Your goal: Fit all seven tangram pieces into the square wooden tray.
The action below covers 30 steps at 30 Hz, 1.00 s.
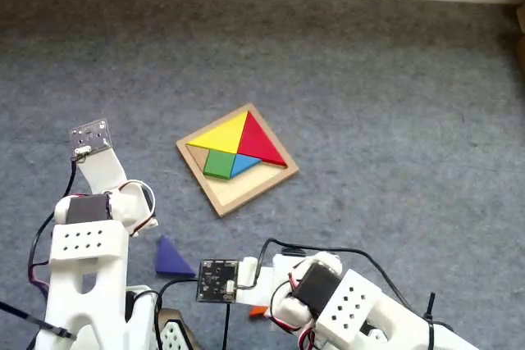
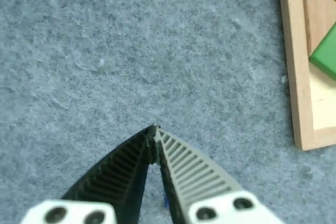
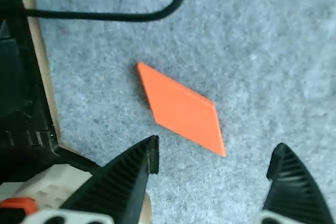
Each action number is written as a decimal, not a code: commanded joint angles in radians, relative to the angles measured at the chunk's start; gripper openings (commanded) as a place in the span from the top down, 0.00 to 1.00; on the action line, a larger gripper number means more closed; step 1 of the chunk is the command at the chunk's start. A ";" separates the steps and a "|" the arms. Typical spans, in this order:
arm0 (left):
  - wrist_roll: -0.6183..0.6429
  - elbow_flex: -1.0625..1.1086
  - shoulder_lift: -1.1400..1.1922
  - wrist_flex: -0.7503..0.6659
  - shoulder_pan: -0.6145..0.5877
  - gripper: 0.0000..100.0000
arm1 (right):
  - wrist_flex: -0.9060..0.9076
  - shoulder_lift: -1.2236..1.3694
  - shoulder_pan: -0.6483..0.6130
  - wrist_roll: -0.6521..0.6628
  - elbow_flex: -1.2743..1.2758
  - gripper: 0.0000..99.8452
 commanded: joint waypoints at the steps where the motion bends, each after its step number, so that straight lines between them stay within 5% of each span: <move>1: 0.009 -0.008 -0.016 -0.011 -0.015 0.99 | -0.094 0.013 -0.053 -0.072 -0.005 0.68; 11: 0.009 -0.005 -0.016 -0.011 -0.015 0.99 | -0.189 0.015 -0.119 -0.120 0.070 0.68; 30: 0.009 -0.002 -0.016 -0.011 -0.016 0.99 | -0.246 0.015 -0.025 -0.115 0.154 0.68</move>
